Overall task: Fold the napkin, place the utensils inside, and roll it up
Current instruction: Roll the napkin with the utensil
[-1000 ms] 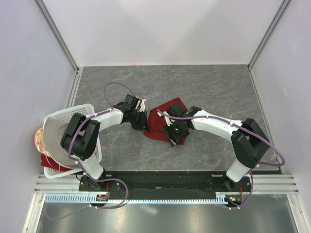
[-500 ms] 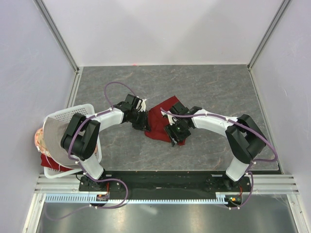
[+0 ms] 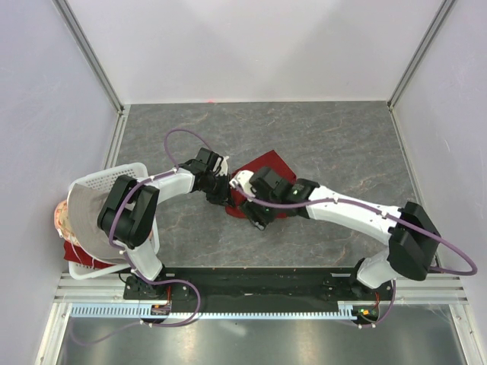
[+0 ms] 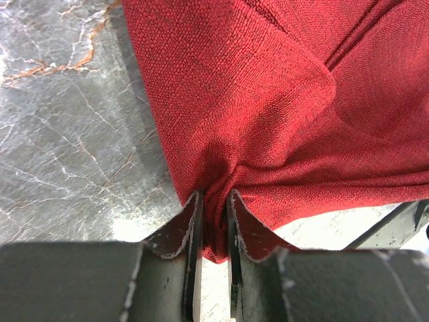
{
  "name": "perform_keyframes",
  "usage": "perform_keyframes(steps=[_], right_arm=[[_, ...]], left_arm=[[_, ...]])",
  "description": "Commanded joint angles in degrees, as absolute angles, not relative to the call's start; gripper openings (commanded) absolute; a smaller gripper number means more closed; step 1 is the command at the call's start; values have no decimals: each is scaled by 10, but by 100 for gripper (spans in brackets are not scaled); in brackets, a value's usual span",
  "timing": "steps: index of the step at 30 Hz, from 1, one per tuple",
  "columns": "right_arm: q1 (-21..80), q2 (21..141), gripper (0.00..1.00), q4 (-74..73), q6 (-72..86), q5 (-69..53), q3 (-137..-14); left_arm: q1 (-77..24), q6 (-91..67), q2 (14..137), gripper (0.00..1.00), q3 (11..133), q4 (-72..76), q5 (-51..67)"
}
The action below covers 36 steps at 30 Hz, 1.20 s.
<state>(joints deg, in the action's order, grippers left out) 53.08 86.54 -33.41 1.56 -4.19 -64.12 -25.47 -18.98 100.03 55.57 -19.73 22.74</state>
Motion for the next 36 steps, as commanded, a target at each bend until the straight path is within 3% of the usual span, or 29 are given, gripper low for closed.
perform_keyframes(steps=[1, 11, 36], right_arm=[[579, 854, 65, -205, -38, 69, -589], [658, 909, 66, -54, -153, 181, -526], [635, 998, 65, -33, -202, 256, -532]], left_arm=[[-256, -163, 1024, 2, 552, -249, 173], [-256, -162, 1027, 2, 559, -258, 173], [-259, -149, 1032, 2, 566, -259, 185]])
